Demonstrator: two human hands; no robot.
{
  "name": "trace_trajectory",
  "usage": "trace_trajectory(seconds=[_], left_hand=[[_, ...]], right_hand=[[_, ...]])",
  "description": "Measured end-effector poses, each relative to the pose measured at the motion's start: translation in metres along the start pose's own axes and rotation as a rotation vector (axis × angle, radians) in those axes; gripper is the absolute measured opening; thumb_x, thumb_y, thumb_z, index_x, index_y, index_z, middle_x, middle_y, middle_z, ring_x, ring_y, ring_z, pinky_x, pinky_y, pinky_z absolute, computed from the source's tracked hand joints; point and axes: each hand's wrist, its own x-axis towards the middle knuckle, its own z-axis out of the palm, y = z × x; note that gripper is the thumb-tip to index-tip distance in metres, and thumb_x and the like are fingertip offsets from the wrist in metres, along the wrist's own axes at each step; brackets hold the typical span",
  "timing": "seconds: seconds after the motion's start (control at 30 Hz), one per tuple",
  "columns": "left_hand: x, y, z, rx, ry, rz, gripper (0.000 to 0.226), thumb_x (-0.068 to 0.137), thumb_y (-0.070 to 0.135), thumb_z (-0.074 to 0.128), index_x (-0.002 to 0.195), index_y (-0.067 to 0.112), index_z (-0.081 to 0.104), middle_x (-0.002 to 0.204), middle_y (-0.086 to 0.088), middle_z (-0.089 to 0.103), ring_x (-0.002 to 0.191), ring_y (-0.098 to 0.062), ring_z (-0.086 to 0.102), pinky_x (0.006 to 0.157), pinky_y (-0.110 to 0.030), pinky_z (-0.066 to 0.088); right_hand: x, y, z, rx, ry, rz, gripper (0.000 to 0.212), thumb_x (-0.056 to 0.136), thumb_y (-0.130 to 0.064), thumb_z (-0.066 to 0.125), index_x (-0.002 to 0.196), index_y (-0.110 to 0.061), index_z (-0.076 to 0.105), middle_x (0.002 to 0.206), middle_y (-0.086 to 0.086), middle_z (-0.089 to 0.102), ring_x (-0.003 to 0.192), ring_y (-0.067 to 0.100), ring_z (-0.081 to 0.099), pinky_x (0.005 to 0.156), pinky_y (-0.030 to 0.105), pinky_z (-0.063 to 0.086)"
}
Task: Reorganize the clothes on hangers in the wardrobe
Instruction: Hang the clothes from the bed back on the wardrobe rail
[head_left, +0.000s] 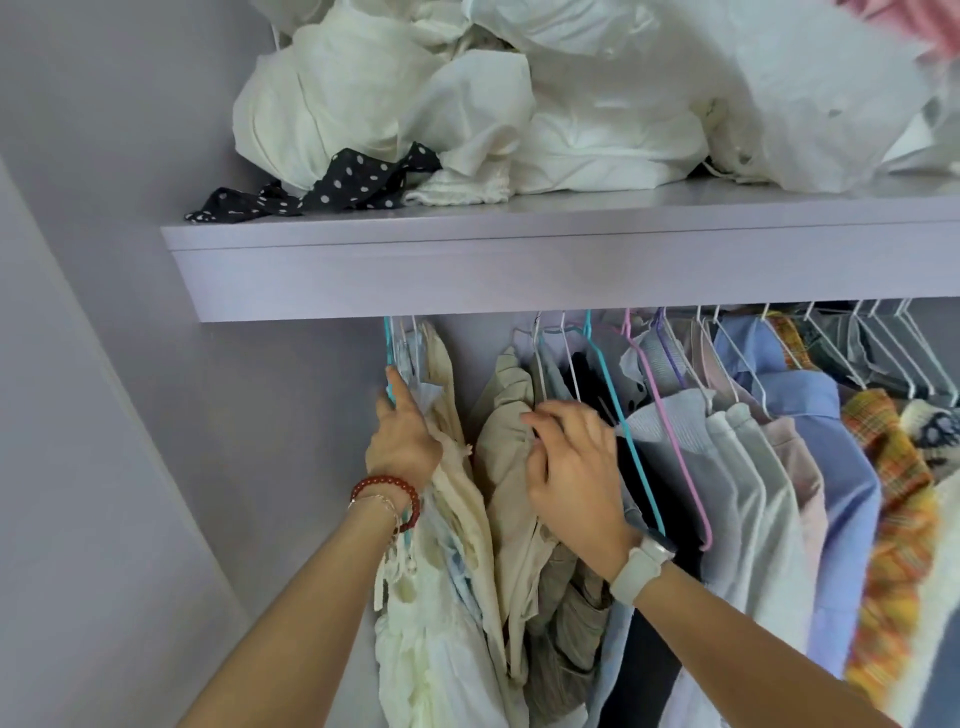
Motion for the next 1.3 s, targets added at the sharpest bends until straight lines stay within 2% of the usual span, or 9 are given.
trace_trajectory(seconds=[0.13,0.43,0.63,0.73,0.83,0.93,1.03,1.13,1.3], left_hand=[[-0.001,-0.012,-0.007,-0.024,0.086,0.02,0.079,0.085,-0.005,0.038,0.147,0.017,-0.005,0.125,-0.026,0.049,0.11,-0.043,0.05,0.09,-0.043,0.042],[0.001,-0.047,-0.035,0.173,0.194,0.024,0.071,0.084,-0.001,0.043,0.146,0.014,0.013,0.132,-0.023,0.039,0.11,-0.045,0.049,0.091,-0.046,0.041],[-0.004,-0.045,-0.03,0.493,0.202,0.042,0.07,0.086,0.005,0.044,0.145,0.02,0.01,0.13,-0.014,0.03,0.092,-0.036,0.058,0.073,-0.041,0.046],[-0.008,-0.035,-0.022,0.491,0.179,-0.006,0.065,0.087,0.008,0.048,0.144,0.019,0.018,0.149,-0.013,0.011,0.123,-0.036,0.039,0.093,-0.046,0.041],[-0.015,-0.018,-0.01,0.531,0.342,0.191,0.059,0.088,0.017,0.05,0.143,0.015,0.027,0.152,-0.017,0.012,0.14,-0.036,0.009,0.112,-0.052,0.005],[-0.022,0.008,0.007,0.319,0.433,0.487,0.046,0.09,0.02,0.047,0.134,0.004,0.044,0.136,-0.021,0.044,0.133,-0.035,0.032,0.114,-0.047,0.006],[-0.034,0.048,0.035,-0.218,0.011,0.354,0.045,0.095,0.029,0.045,0.132,0.006,0.042,0.13,-0.014,0.052,0.121,-0.028,0.048,0.104,-0.034,0.035],[-0.043,0.074,0.07,-0.377,-0.233,0.269,0.044,0.093,0.031,0.05,0.126,0.002,0.042,0.122,-0.017,0.056,0.114,-0.029,0.052,0.096,-0.03,0.04],[-0.046,0.08,0.093,-0.595,-0.144,0.216,0.043,0.091,0.009,0.052,0.129,-0.003,0.036,0.098,-0.01,0.053,0.088,-0.019,0.052,0.086,-0.027,0.043]], right_hand=[[0.003,0.026,-0.003,-0.144,-0.139,0.179,0.044,0.077,-0.007,0.055,0.12,-0.001,0.055,0.123,0.023,0.053,0.121,0.041,0.044,0.102,0.053,0.033],[0.004,0.037,-0.002,-0.094,-0.252,0.295,0.055,0.086,-0.009,0.049,0.138,0.001,0.032,0.146,0.026,0.023,0.135,0.04,0.019,0.112,0.044,0.018],[-0.006,0.054,-0.012,0.094,-0.317,0.458,0.061,0.092,-0.02,0.047,0.143,0.0,0.019,0.145,0.02,0.031,0.13,0.035,0.034,0.102,0.039,0.035],[-0.006,0.06,-0.012,0.292,-0.338,0.546,0.063,0.092,-0.019,0.048,0.144,-0.004,0.016,0.14,0.017,0.04,0.122,0.03,0.045,0.1,0.036,0.037],[-0.01,0.064,-0.012,0.453,-0.365,0.652,0.057,0.094,-0.013,0.044,0.145,-0.007,0.018,0.111,0.013,0.058,0.091,0.024,0.057,0.081,0.022,0.04],[-0.023,0.066,-0.017,0.396,-0.343,0.596,0.049,0.094,-0.009,0.041,0.141,-0.007,0.028,0.094,0.011,0.06,0.084,0.024,0.058,0.074,0.021,0.04],[-0.034,0.067,-0.017,0.138,-0.203,0.403,0.04,0.087,0.001,0.05,0.126,0.003,0.048,0.112,0.021,0.058,0.103,0.036,0.055,0.09,0.034,0.041],[-0.037,0.065,-0.014,0.079,-0.184,0.349,0.041,0.083,0.003,0.053,0.124,0.003,0.05,0.116,0.023,0.056,0.107,0.038,0.051,0.094,0.04,0.039],[-0.038,0.057,-0.015,0.418,-0.255,0.373,0.046,0.095,-0.002,0.037,0.14,-0.005,0.03,0.125,0.012,0.052,0.115,0.019,0.049,0.093,0.007,0.029]])
